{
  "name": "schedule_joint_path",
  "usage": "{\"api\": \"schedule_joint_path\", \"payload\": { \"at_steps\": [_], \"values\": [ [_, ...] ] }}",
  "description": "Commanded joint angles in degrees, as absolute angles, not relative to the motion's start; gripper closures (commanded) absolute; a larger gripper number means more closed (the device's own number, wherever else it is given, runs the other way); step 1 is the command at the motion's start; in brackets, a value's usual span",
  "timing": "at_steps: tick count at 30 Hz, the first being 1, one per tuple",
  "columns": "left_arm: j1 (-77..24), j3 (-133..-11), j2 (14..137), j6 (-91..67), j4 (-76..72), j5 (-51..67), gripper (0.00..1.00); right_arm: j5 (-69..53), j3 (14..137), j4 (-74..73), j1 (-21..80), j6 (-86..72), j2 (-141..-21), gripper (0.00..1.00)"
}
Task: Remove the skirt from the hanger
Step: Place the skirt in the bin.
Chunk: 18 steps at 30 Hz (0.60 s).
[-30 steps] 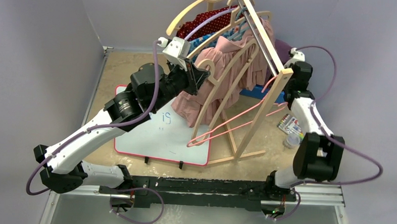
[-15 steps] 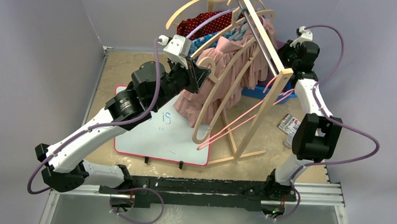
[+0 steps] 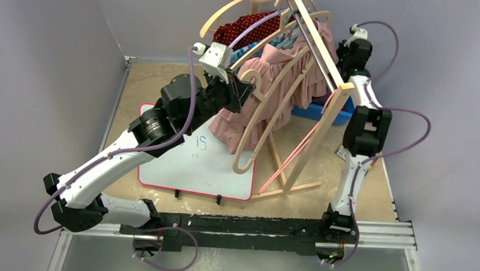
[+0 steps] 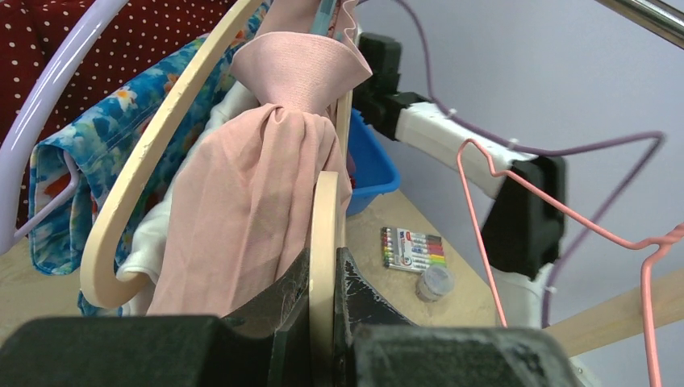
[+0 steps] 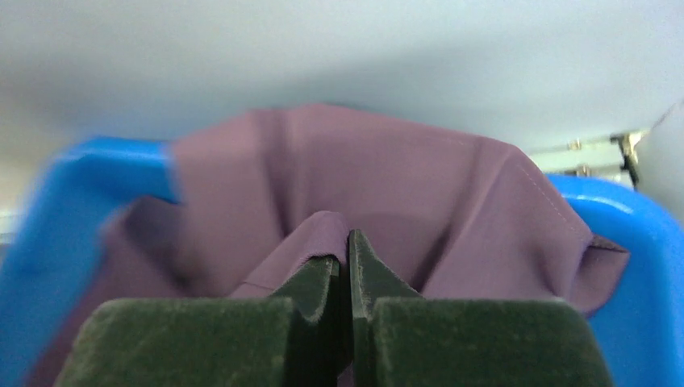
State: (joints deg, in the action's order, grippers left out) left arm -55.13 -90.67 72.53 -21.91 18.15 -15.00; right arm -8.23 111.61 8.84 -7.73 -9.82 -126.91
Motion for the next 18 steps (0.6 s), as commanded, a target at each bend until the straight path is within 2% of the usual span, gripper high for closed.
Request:
{"api": "schedule_joint_path", "payload": {
  "at_steps": [1,4,6,10,18],
  "values": [
    [-54.90,-93.50,72.38,-22.34,15.66,-14.11,1.00,-3.22,123.17,-3.15,-8.54,-5.39,-138.34,1.00],
    [-54.92,-93.18,72.58,-22.12,15.37,-14.13,1.00,-3.13,122.90,-10.88,-8.53,-6.04,-140.91,1.00],
    [-54.86,-93.21,72.96,-21.77,15.10,-14.29,1.00,-3.80,117.41,-13.66,-8.53,-7.73,-138.50,1.00],
    [-54.87,-93.69,73.92,-21.46,15.06,-13.53,1.00,-6.49,103.15,-6.71,-8.59,-9.00,-129.22,1.00],
    [-54.93,-95.25,74.71,-21.37,16.90,-13.85,1.00,-1.89,114.81,-22.94,-8.73,-2.33,-124.70,0.97]
  ]
}}
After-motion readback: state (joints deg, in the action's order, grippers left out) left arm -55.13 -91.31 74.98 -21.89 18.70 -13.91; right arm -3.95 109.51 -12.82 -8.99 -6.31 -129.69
